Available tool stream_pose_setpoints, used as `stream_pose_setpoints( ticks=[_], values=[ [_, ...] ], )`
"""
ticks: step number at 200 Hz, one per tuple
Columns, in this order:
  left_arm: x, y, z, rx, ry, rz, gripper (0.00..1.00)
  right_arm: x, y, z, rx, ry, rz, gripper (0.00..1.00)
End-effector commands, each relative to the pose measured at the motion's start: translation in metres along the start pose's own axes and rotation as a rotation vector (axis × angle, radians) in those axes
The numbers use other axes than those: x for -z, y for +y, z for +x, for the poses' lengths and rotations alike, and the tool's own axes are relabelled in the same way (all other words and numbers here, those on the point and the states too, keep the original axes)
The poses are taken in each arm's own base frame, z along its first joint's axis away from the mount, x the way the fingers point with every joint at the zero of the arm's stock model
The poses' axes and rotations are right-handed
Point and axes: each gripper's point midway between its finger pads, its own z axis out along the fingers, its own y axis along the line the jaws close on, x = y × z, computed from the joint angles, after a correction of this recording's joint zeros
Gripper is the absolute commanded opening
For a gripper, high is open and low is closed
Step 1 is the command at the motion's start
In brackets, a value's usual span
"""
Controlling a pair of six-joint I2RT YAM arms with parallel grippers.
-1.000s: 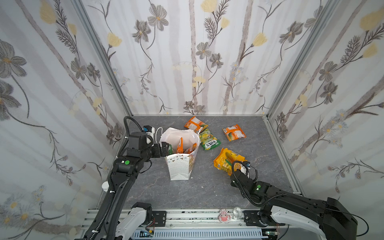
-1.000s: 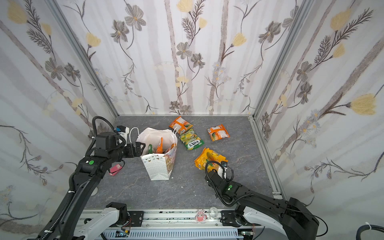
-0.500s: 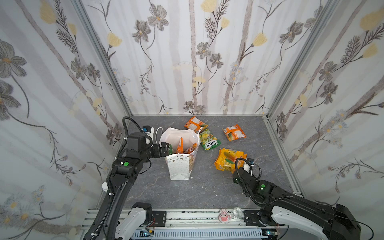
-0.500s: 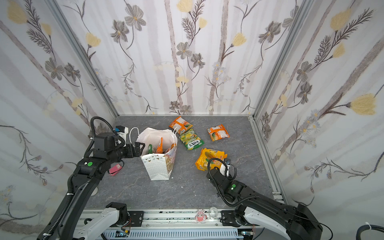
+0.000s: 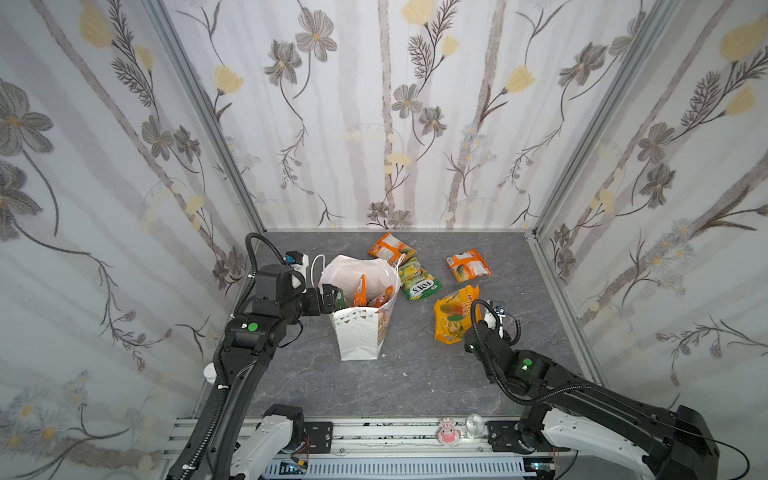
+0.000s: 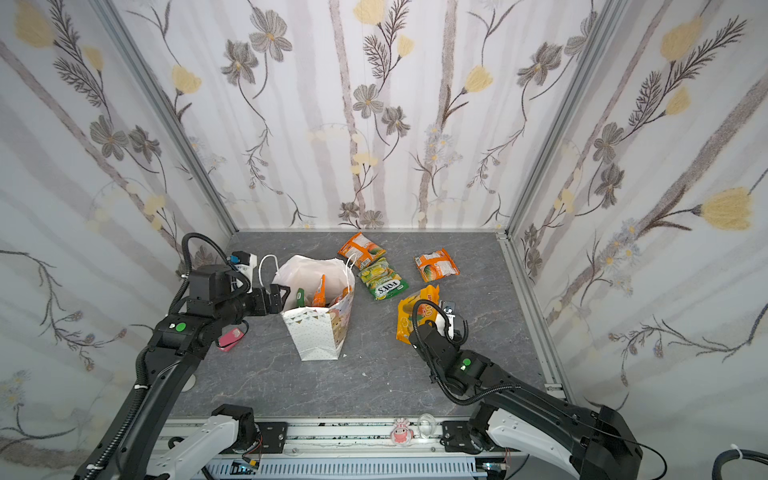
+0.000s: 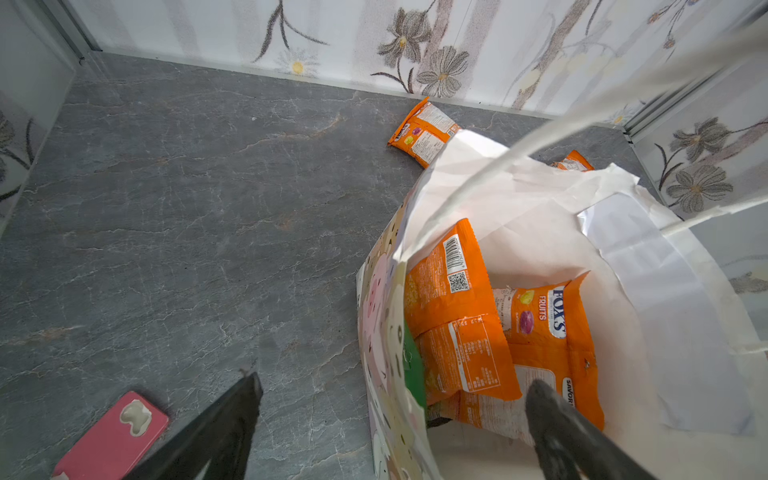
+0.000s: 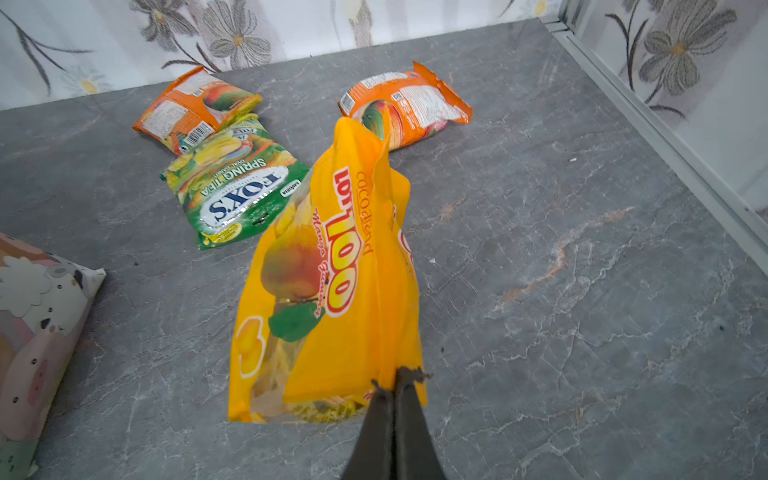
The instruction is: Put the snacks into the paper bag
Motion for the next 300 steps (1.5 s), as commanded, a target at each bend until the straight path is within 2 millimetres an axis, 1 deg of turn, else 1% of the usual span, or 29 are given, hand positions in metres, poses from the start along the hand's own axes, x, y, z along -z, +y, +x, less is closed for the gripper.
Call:
stream_pose_setpoints(
  ticks=[1,25,43,58,101,148,157,170,179,181,182,189,194,198,201,203,206,217,230,241,244,248,258,276,300],
  values=[
    [0.001,0.000,-0.005,-0.001,-0.016,-0.004,1.00,0.006,0.007,-0.032,0.020,-0.102,-0.001,0.00],
    [0.001,0.000,-0.005,-0.001,-0.015,-0.005,1.00,0.012,0.015,-0.053,0.017,-0.154,-0.028,0.00],
    [0.003,0.000,-0.005,-0.002,-0.019,-0.004,1.00,0.016,0.018,-0.063,0.019,-0.174,-0.042,0.00],
    [0.003,0.000,-0.005,-0.003,-0.022,-0.003,1.00,0.018,0.021,-0.068,0.018,-0.185,-0.058,0.00],
    [0.003,-0.001,-0.004,-0.002,-0.020,0.000,1.00,0.019,0.027,-0.075,0.020,-0.195,-0.097,0.00],
    [0.005,-0.001,-0.005,-0.003,-0.022,0.002,1.00,0.027,0.040,-0.099,0.025,-0.227,-0.165,0.00],
    [0.004,-0.001,-0.004,-0.001,-0.021,0.001,1.00,0.026,0.045,-0.099,0.040,-0.206,-0.190,0.00],
    [0.005,-0.001,-0.003,-0.001,-0.020,0.002,1.00,0.024,0.050,-0.095,0.052,-0.157,-0.206,0.00],
    [0.005,-0.001,-0.004,-0.001,-0.025,0.001,1.00,0.020,0.057,-0.081,0.074,-0.099,-0.233,0.00],
    [0.005,-0.001,-0.004,-0.001,-0.025,0.001,1.00,0.024,0.062,-0.087,0.065,-0.099,-0.254,0.00],
    [0.005,-0.001,-0.004,-0.001,-0.024,0.001,1.00,0.022,0.059,-0.089,0.058,-0.098,-0.247,0.00],
    [0.006,-0.001,-0.005,-0.002,-0.026,0.002,1.00,0.019,0.060,-0.086,0.048,-0.059,-0.257,0.00],
    [0.006,-0.001,-0.005,-0.002,-0.025,0.002,1.00,0.018,0.063,-0.081,0.043,-0.024,-0.267,0.10],
    [0.006,-0.001,-0.005,-0.002,-0.026,0.000,1.00,0.017,0.065,-0.078,0.041,0.004,-0.278,0.21],
    [0.006,-0.002,-0.005,-0.002,-0.027,0.002,1.00,0.018,0.068,-0.076,0.042,0.022,-0.290,0.28],
    [0.006,-0.001,-0.005,-0.002,-0.025,0.002,1.00,0.018,0.069,-0.075,0.041,0.034,-0.297,0.35],
    [0.006,-0.001,-0.005,-0.001,-0.027,0.002,1.00,0.019,0.072,-0.073,0.041,0.050,-0.308,0.42],
    [0.006,-0.002,-0.005,-0.003,-0.026,0.004,1.00,0.023,0.082,-0.069,0.058,0.099,-0.358,0.56],
    [0.005,-0.002,-0.005,-0.003,-0.023,0.005,1.00,0.027,0.089,-0.067,0.075,0.140,-0.380,0.66],
    [0.005,-0.002,-0.006,-0.003,-0.023,0.007,1.00,0.031,0.094,-0.067,0.091,0.156,-0.380,0.72],
    [0.005,-0.003,-0.006,-0.003,-0.024,0.007,1.00,0.030,0.093,-0.067,0.092,0.156,-0.364,0.74],
    [0.005,-0.002,-0.006,-0.003,-0.024,0.005,1.00,0.037,0.101,-0.062,0.114,0.156,-0.377,0.76],
    [0.006,-0.002,-0.006,-0.002,-0.025,0.003,1.00,0.044,0.106,-0.057,0.140,0.149,-0.355,0.80],
    [0.007,0.000,-0.005,-0.004,-0.030,-0.005,1.00,0.052,0.111,-0.044,0.145,0.149,-0.289,0.80],
    [0.006,0.001,-0.004,-0.003,-0.026,-0.009,1.00,0.063,0.125,-0.020,0.152,0.156,-0.235,0.82]
  ],
)
